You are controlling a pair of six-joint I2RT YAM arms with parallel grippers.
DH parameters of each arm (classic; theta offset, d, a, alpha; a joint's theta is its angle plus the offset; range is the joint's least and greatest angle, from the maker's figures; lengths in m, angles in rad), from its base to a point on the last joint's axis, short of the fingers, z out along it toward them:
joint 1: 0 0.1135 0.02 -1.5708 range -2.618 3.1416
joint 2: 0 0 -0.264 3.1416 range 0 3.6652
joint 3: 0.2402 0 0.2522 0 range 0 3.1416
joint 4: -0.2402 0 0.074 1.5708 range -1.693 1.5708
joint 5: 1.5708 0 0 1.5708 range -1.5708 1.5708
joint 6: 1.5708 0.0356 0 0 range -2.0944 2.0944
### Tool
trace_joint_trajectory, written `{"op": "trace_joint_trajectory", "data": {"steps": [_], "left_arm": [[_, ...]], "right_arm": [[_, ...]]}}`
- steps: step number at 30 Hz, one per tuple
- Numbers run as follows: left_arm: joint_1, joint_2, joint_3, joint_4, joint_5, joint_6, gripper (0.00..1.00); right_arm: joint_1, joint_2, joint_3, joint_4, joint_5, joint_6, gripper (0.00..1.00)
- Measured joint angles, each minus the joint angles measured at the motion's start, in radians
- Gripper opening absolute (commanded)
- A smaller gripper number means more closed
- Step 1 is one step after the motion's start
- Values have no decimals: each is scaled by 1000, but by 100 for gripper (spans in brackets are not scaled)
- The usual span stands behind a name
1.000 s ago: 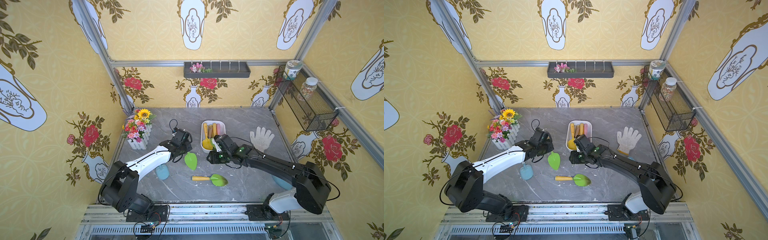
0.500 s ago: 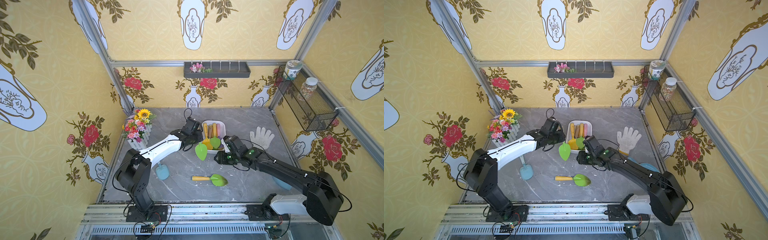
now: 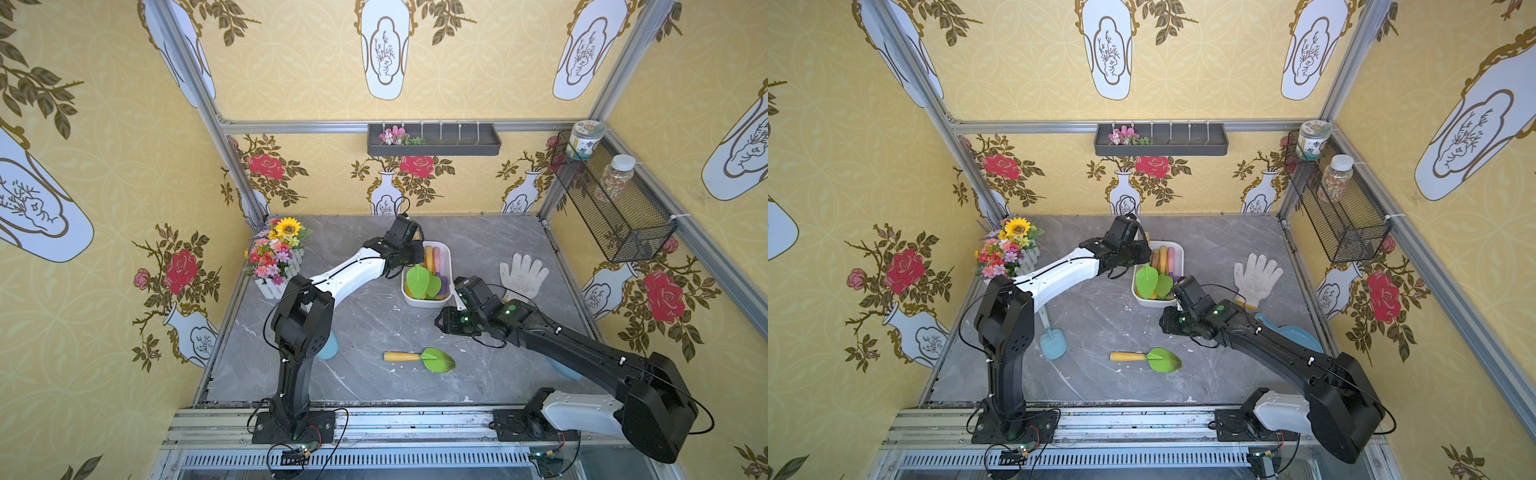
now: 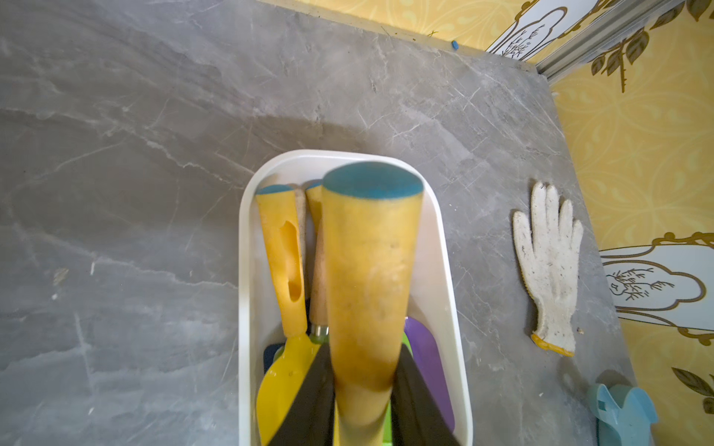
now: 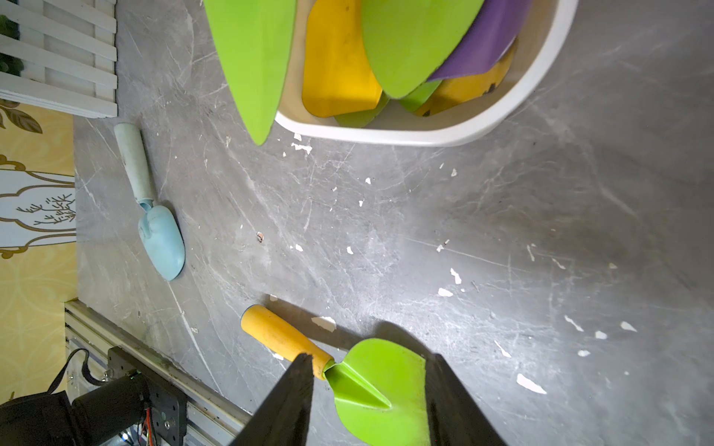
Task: Put the shovel into the storage box
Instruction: Place the shovel in the storage box.
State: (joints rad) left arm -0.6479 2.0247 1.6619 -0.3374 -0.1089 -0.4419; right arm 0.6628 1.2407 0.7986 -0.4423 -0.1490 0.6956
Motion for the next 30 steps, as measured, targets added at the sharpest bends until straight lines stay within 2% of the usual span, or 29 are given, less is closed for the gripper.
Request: {"op": "trace_joint_trajectory", "data": {"steps": [12,16,22,30], "left_arm": [[0,119,72,-3,-26,69,24],[0,146,91,-7,-31,76,29],[-2,150,87,-7,-45,79,42],[-8,82,39,-14,-57,74,44]], "right_arm": [[1,1,-1,-1,17,7,51],[1,4,-1,-1,17,10,51],[2,6,-4,-1,17,11,51],[3,19,0,0,17,14,51]]}}
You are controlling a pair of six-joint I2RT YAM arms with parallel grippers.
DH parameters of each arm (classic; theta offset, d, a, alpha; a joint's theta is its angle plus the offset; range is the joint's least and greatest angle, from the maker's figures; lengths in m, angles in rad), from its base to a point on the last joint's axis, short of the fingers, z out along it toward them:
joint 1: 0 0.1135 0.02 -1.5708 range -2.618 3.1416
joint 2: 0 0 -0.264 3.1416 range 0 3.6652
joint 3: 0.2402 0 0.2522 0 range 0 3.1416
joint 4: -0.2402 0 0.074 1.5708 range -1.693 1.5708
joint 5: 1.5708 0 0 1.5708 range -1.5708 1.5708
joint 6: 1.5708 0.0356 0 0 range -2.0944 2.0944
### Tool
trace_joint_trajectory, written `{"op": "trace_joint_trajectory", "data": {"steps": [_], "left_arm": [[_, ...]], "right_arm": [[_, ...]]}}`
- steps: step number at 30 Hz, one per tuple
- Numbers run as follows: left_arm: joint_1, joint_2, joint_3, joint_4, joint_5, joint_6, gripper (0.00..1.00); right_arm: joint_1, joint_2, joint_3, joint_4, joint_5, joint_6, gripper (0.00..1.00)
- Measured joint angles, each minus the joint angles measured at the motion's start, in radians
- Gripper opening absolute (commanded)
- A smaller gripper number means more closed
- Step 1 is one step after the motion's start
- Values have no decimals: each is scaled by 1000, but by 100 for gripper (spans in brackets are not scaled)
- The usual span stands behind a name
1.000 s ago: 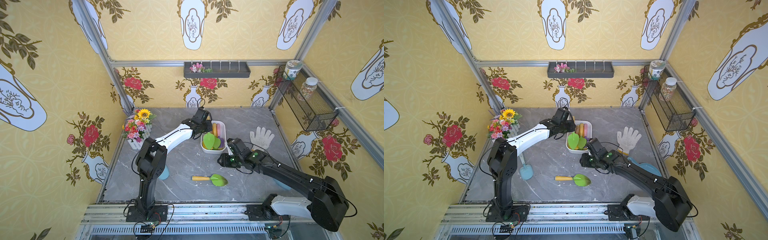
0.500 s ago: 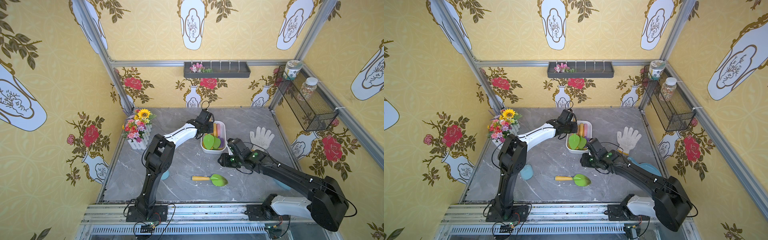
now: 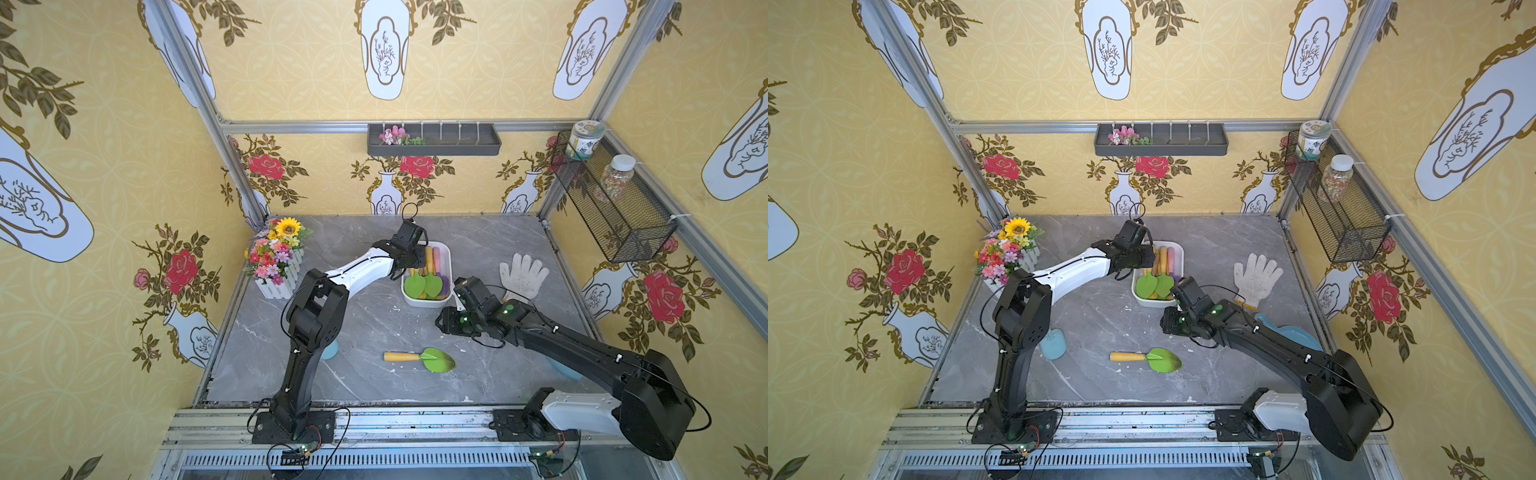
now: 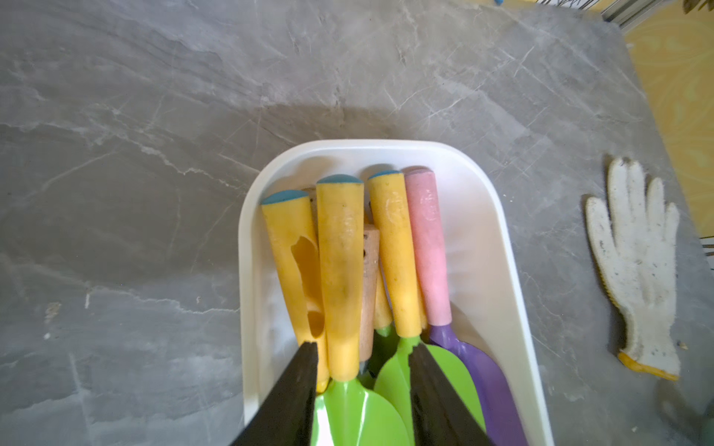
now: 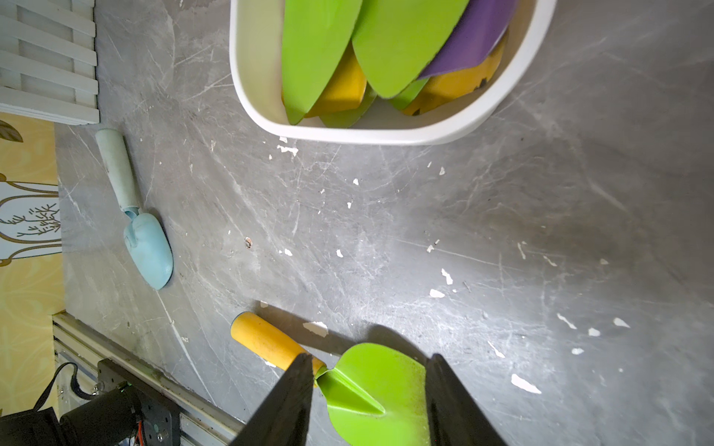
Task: Put the shovel into the storage box
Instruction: Place the shovel in the storage box, then pick up the shovel from the center of the board.
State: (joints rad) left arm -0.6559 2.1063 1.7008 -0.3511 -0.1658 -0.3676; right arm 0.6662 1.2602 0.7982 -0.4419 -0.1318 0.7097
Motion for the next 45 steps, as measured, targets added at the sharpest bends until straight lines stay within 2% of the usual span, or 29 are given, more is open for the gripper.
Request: {"op": "trace_joint_trajectory", "data": {"steps": [19,29,36,45], "left_arm": [[-8,-383,-409,89,-7,-116,49],[-8,-581,-653,88,-60,-225,51],[-4,-726,-789,37,-142,-318,51],[92,-866,-935,-77,-217,-474,51]], "right_arm": [[17,40,58,0,4,-8,55],[40,89,97,1,3,-17,55],[54,127,117,9,-3,-31,55],[85,163,123,30,-8,-30,55]]}}
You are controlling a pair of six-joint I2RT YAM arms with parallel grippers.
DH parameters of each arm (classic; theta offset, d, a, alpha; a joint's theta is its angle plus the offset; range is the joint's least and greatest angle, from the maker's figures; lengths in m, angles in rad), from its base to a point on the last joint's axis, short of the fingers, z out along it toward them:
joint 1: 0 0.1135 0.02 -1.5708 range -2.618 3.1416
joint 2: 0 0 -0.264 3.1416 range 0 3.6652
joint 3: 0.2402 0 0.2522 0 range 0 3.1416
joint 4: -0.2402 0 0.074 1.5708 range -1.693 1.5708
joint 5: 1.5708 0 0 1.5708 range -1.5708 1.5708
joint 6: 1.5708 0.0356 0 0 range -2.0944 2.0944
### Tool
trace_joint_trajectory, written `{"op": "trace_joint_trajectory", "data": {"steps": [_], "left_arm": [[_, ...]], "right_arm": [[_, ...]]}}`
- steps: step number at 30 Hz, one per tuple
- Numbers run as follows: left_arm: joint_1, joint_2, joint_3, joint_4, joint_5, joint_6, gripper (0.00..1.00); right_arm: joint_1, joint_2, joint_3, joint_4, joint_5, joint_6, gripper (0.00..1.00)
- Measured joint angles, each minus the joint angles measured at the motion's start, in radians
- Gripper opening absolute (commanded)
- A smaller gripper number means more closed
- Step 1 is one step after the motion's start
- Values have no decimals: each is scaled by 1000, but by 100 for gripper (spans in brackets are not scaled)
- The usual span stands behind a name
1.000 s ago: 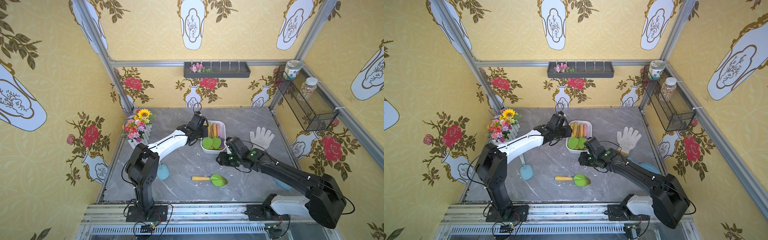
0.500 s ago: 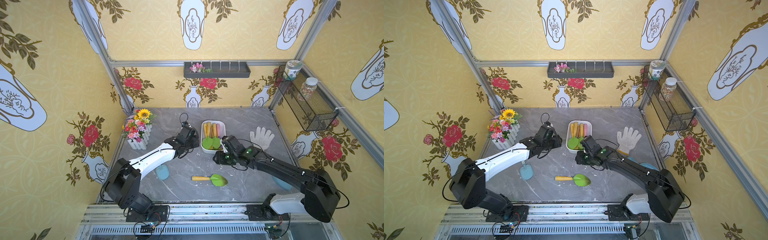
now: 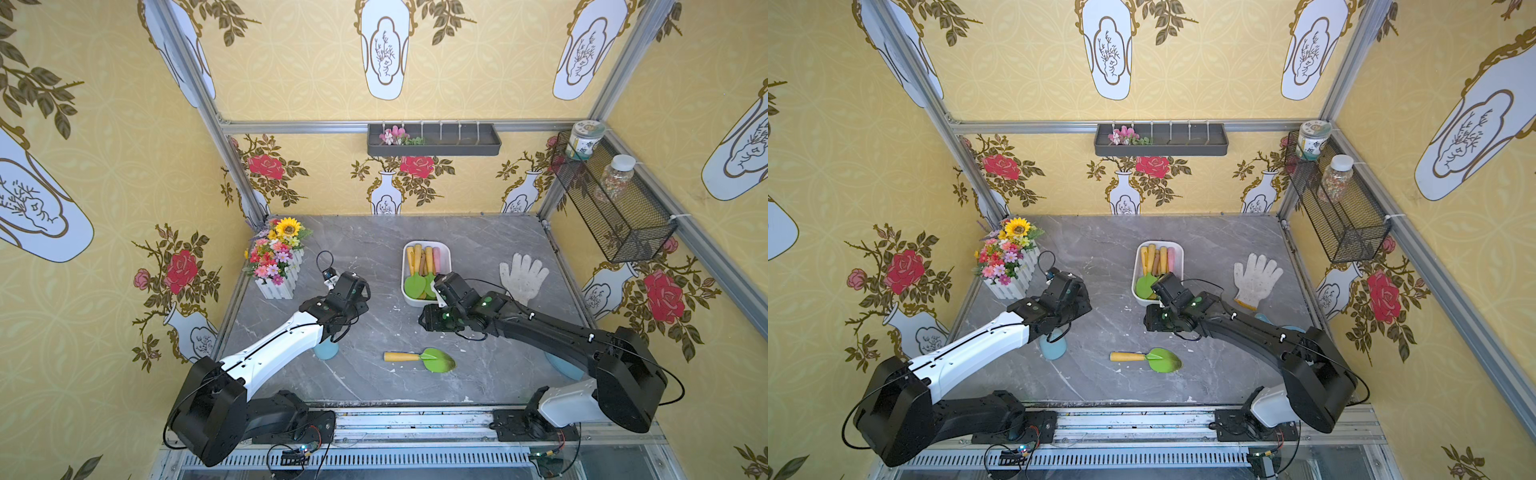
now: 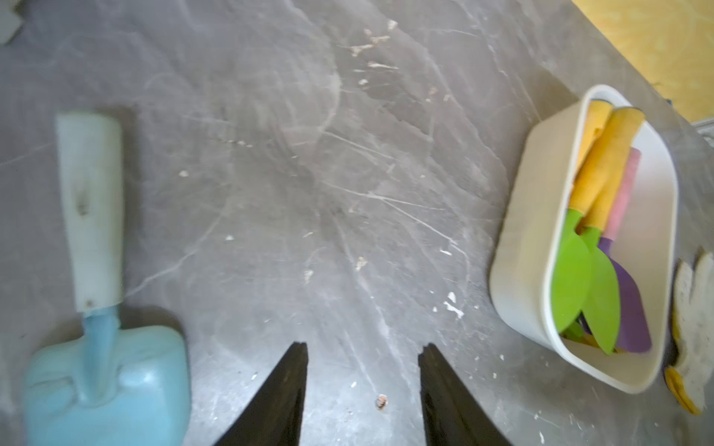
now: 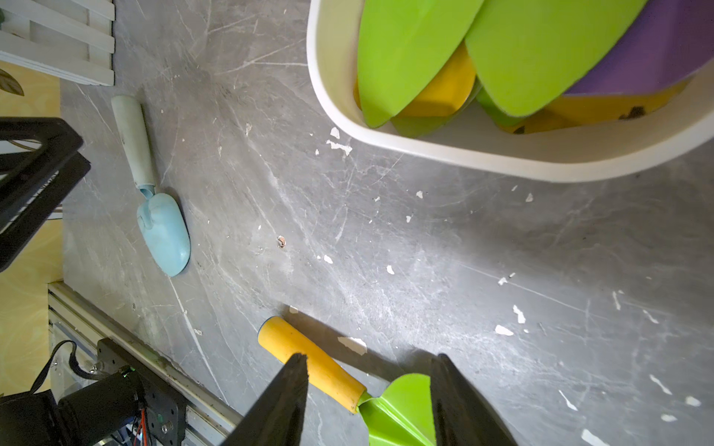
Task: Put the shovel into the storage box
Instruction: Pick up the shovel from the center of the board.
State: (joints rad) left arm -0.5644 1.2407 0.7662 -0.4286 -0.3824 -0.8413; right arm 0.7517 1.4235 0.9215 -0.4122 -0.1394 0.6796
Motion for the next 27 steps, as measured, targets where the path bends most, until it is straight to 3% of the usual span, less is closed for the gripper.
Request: {"op": "trace_joint_trajectory", "data": {"steps": [10,27], "left_arm": [[148,-58,-64,-89,-61,-76,51],[297,64,-82,-35,-62,-32,51]], "right_arm": [[18,23,-4,24,-1,5,55],[95,105,31,60,-15,6,55]]}}
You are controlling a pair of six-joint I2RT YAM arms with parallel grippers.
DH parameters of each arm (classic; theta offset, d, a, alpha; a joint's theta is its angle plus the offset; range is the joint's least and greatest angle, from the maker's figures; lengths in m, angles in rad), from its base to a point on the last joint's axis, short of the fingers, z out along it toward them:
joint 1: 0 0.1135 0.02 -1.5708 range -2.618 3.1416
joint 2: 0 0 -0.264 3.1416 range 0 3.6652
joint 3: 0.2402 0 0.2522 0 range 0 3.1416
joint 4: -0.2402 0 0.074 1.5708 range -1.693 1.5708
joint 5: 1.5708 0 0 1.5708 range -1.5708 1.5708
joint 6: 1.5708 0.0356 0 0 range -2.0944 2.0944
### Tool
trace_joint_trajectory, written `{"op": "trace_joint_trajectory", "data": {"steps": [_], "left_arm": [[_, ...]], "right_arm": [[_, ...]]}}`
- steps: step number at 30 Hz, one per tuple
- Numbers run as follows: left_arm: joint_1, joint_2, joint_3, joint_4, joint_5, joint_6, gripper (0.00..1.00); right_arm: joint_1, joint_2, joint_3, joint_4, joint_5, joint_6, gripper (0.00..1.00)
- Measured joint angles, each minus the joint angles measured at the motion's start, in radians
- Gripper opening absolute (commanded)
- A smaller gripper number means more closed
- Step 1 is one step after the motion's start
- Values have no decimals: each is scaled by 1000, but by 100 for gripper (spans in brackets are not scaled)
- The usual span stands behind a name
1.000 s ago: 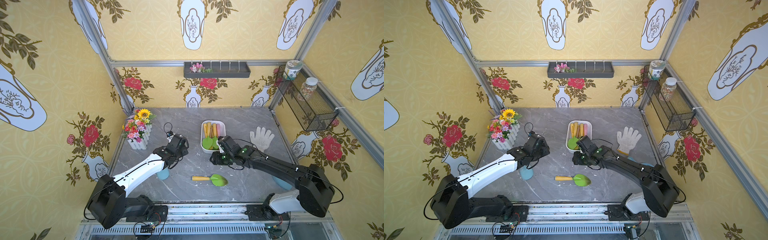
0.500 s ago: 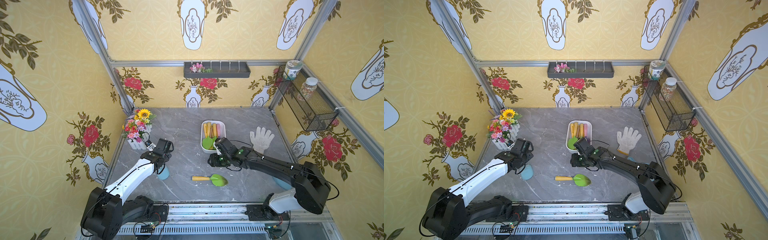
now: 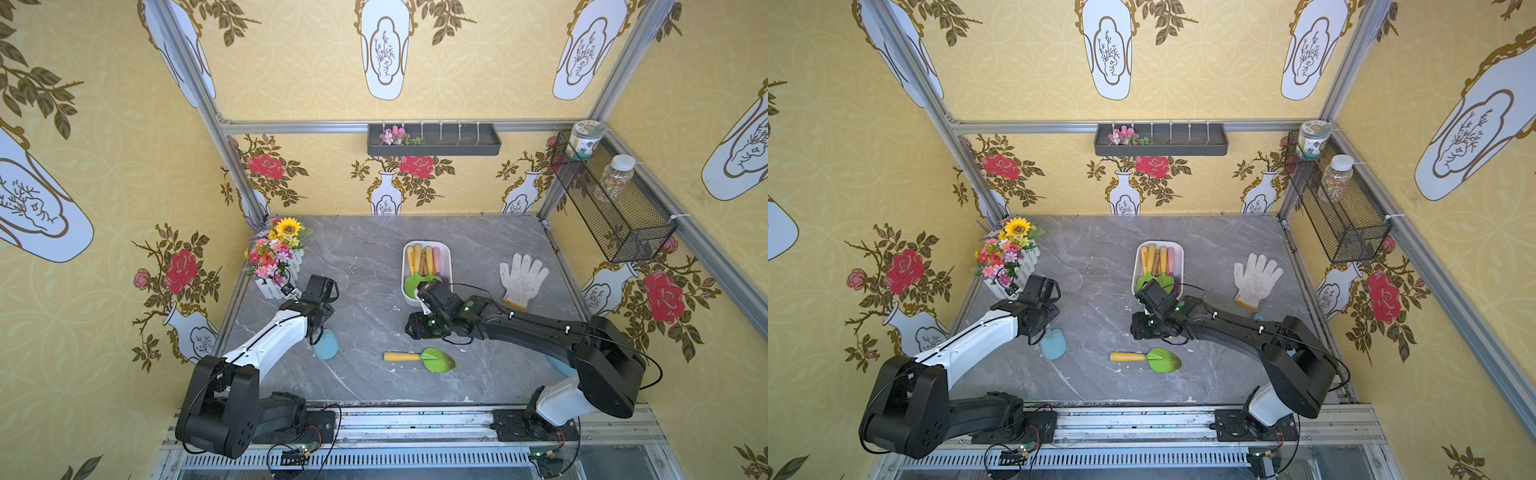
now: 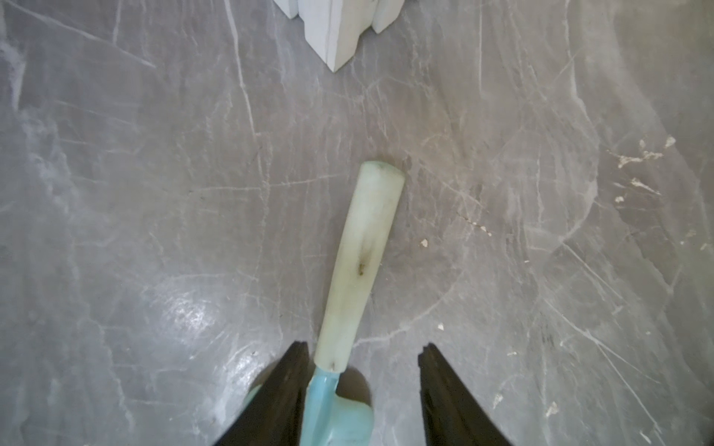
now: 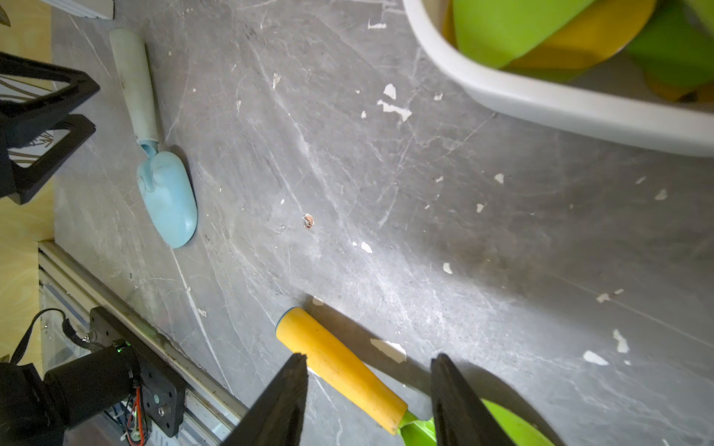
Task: Put the shovel into the storage box
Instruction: Pick up the shovel from the center of the board.
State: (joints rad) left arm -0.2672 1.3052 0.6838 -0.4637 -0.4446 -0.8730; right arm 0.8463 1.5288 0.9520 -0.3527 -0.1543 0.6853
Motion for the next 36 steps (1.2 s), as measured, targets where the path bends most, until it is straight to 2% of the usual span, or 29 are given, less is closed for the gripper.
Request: {"op": "trace_joint_trajectory", "data": {"steps": [21,30,36], "left_arm": [[51,233,41,100,2,88,50],[60,271,56,127,-12,106,40],[60,257,56,126,15,109,29]], "right_arm": [[6,-5,-28,16,0,19,55],[6,-10,-34,17,0,22,55],[7,-12,-34,17,0,21,55]]}}
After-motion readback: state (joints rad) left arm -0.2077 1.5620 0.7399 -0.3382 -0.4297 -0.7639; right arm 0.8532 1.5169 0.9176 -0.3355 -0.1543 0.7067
